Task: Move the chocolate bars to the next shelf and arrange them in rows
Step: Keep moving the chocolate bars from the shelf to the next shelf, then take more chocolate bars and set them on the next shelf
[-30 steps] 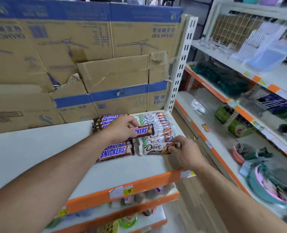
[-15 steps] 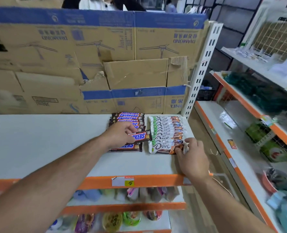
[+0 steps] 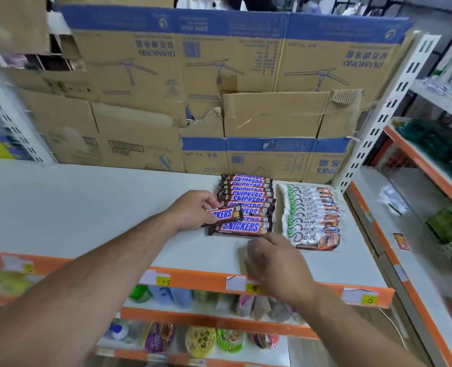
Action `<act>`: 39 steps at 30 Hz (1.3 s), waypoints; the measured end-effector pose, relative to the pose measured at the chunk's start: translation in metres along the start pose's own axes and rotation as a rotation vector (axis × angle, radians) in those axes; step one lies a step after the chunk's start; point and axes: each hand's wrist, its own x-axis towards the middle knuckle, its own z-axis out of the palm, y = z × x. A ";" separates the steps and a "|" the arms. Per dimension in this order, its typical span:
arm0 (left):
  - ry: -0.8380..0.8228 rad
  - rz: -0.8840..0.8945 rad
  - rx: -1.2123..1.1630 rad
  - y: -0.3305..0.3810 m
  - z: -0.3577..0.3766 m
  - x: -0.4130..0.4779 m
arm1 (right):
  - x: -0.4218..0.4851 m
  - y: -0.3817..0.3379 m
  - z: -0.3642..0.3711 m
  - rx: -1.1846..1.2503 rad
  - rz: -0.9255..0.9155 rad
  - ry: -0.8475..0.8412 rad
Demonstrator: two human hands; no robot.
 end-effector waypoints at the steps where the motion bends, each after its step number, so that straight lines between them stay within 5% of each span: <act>1: 0.004 0.002 0.001 -0.007 -0.010 0.004 | 0.009 -0.012 0.006 -0.006 -0.047 -0.007; 6: 0.023 0.008 0.007 -0.046 -0.066 0.028 | 0.054 -0.074 0.042 -0.025 -0.182 -0.016; 13: -0.045 0.041 0.057 -0.088 -0.119 0.074 | 0.101 -0.131 0.091 -0.035 -0.113 -0.044; 19: -0.087 0.143 0.139 -0.094 -0.122 0.103 | 0.099 -0.133 0.091 -0.011 -0.076 -0.120; 27: 0.084 0.339 0.449 -0.110 -0.119 0.123 | 0.104 -0.138 0.087 -0.018 -0.023 -0.151; 39: 0.117 0.354 0.406 -0.118 -0.118 0.137 | 0.104 -0.136 0.091 -0.068 -0.021 -0.165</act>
